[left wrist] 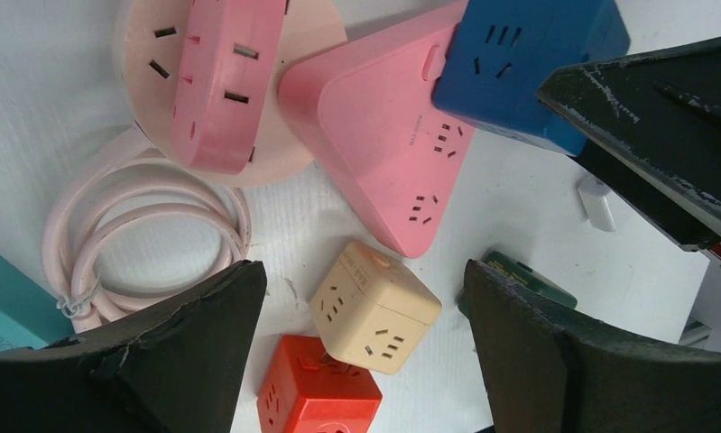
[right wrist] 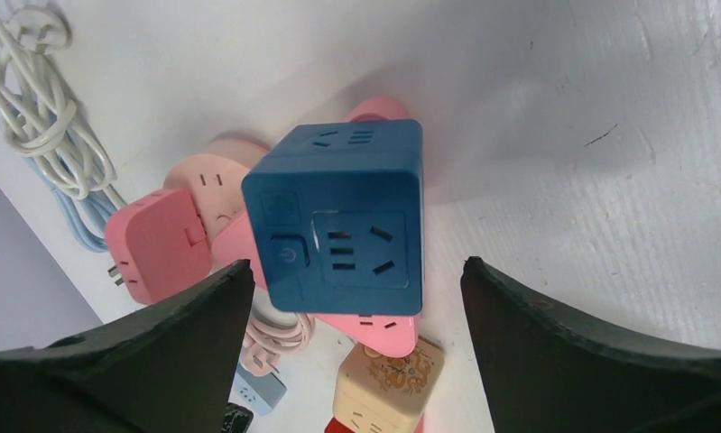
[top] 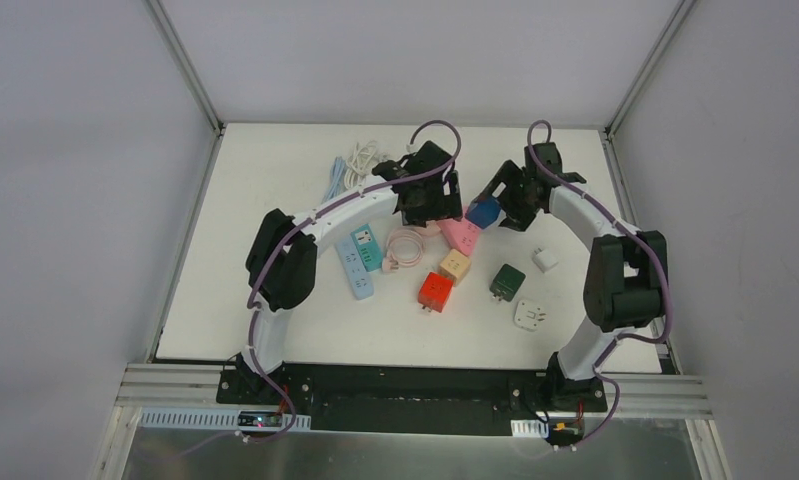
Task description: Pull the plug off the socket
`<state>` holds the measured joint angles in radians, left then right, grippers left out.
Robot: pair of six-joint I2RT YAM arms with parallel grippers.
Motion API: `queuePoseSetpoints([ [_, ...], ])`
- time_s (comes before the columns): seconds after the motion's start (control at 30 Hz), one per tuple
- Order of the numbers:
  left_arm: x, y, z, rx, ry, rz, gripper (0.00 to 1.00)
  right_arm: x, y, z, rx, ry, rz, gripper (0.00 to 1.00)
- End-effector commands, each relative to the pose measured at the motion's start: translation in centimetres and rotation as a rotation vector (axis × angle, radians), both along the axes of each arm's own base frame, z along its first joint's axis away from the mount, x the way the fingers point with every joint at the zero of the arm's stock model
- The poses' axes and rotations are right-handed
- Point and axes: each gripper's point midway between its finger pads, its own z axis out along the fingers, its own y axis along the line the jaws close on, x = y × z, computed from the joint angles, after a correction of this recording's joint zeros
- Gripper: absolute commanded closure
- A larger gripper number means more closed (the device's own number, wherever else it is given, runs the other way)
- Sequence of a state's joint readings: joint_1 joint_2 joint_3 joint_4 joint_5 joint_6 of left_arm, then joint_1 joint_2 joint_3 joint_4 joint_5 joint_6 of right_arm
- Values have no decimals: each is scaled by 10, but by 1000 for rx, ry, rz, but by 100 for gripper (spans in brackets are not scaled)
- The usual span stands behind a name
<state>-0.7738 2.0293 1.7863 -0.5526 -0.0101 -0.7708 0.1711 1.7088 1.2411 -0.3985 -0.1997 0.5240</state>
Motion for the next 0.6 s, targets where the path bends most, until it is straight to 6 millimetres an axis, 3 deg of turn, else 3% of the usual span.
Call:
queuePoseSetpoints([
  [0.0, 2, -6, 0, 21, -12, 20, 17, 14, 7, 0, 8, -13, -1, 16],
  [0.1, 3, -5, -7, 40, -11, 28, 18, 16, 10, -3, -6, -17, 9, 27],
  [0.27, 6, -8, -14, 55, -17, 45, 20, 15, 19, -1, -40, -30, 15, 57],
  [0.4, 15, -20, -24, 46, -12, 53, 22, 12, 20, -2, -97, -28, -24, 68],
  [0.57, 26, -15, -36, 95, -20, 109, 25, 7, 15, -3, -111, -37, -92, 79],
])
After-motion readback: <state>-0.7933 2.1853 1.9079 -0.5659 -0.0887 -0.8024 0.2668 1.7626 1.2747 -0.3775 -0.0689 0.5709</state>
